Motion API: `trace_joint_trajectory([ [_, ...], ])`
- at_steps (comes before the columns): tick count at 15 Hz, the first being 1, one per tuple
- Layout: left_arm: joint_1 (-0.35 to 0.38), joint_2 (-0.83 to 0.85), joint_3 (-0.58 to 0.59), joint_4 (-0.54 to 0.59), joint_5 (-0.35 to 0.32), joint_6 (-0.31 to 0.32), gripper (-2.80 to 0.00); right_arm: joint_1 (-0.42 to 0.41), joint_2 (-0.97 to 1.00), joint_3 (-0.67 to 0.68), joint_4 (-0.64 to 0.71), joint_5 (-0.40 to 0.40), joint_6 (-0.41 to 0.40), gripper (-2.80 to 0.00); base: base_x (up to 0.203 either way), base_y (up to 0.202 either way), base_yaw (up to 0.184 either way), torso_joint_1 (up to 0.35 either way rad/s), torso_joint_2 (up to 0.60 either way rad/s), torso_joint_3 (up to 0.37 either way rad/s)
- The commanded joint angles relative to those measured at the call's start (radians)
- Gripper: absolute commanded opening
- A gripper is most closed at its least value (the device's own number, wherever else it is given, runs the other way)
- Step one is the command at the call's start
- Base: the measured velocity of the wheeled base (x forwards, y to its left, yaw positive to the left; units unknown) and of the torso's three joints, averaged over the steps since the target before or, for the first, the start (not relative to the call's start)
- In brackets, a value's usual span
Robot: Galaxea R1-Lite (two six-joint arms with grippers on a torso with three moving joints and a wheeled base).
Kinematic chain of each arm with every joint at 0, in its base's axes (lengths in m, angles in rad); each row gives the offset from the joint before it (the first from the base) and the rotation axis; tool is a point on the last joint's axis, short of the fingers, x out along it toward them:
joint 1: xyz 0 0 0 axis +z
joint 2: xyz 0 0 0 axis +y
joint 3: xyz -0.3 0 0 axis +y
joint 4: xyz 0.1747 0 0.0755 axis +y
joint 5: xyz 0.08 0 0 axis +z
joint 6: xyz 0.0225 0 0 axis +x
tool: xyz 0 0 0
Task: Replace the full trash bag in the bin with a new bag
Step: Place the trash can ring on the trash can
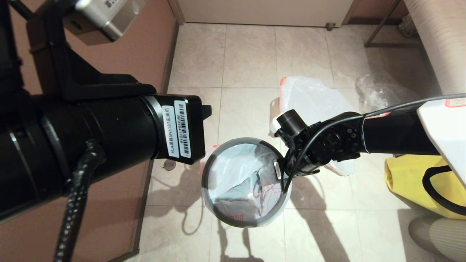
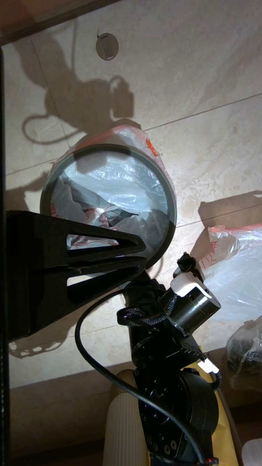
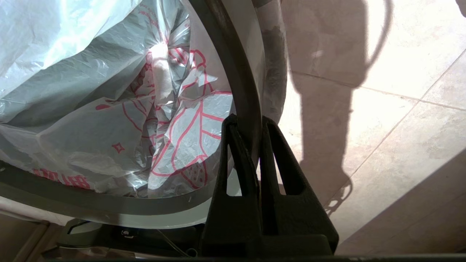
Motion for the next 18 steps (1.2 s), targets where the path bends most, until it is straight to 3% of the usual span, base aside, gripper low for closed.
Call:
trace_joint_trajectory([
  [1, 0.000, 0.000, 0.000, 0.001, 0.004, -0.002, -2.80, 0.003, 0.031, -0.015, 0.003, -0.003, -0.005, -2.80, 0.000, 0.000, 0.000, 0.000, 0.00, 0.000],
  [7, 0.000, -0.008, -0.003, 0.001, 0.004, -0.002, -2.80, -0.018, 0.098, -0.111, 0.006, -0.005, -0.026, -2.80, 0.000, 0.000, 0.000, 0.000, 0.00, 0.000],
  [18, 0.000, -0.012, -0.001, 0.001, 0.004, -0.002, -2.80, -0.017, 0.018, -0.071, 0.071, -0.007, -0.027, -2.80, 0.000, 0.000, 0.000, 0.000, 0.00, 0.000],
])
